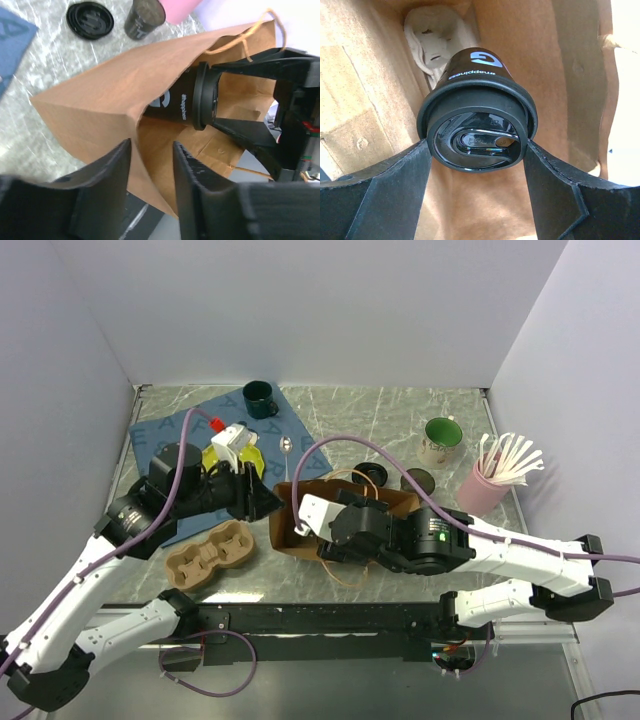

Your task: Pack the takeout coffee

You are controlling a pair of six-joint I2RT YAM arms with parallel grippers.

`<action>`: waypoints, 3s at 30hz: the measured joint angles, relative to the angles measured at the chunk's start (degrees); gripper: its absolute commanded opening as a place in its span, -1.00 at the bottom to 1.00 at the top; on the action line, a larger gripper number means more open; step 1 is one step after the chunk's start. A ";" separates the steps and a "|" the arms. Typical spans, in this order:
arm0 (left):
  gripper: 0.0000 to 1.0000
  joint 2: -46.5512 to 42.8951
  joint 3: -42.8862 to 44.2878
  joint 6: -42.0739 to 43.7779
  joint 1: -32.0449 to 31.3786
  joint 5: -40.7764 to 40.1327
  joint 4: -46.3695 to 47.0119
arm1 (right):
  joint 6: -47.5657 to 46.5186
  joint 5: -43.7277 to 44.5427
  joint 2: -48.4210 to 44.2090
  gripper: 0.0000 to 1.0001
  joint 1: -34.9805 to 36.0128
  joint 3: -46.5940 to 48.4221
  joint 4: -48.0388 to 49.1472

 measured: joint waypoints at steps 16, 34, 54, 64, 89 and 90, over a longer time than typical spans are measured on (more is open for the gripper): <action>-0.55 -4.74 -3.61 -6.03 0.00 -2.49 -4.07 | 4.28 8.33 2.21 -0.06 7.32 -2.73 -0.46; -0.98 -7.02 -9.92 3.85 -0.02 5.05 4.94 | 5.14 13.64 2.78 -0.04 11.28 -6.64 0.24; -0.98 -11.26 -12.57 14.47 -0.02 3.72 6.14 | 3.89 14.23 0.98 -0.03 8.70 -7.19 -3.02; -0.98 -10.62 -12.57 15.91 -0.44 2.27 10.19 | 1.22 9.60 0.81 -0.03 1.97 -6.08 -1.97; -0.98 -3.08 -11.87 20.65 -0.92 2.97 10.71 | -10.69 -2.01 -5.99 -0.03 -8.83 -13.86 8.26; -0.98 -2.91 -11.76 20.65 -0.92 2.99 10.71 | -11.23 -2.93 -6.01 -0.03 -8.85 -14.32 8.41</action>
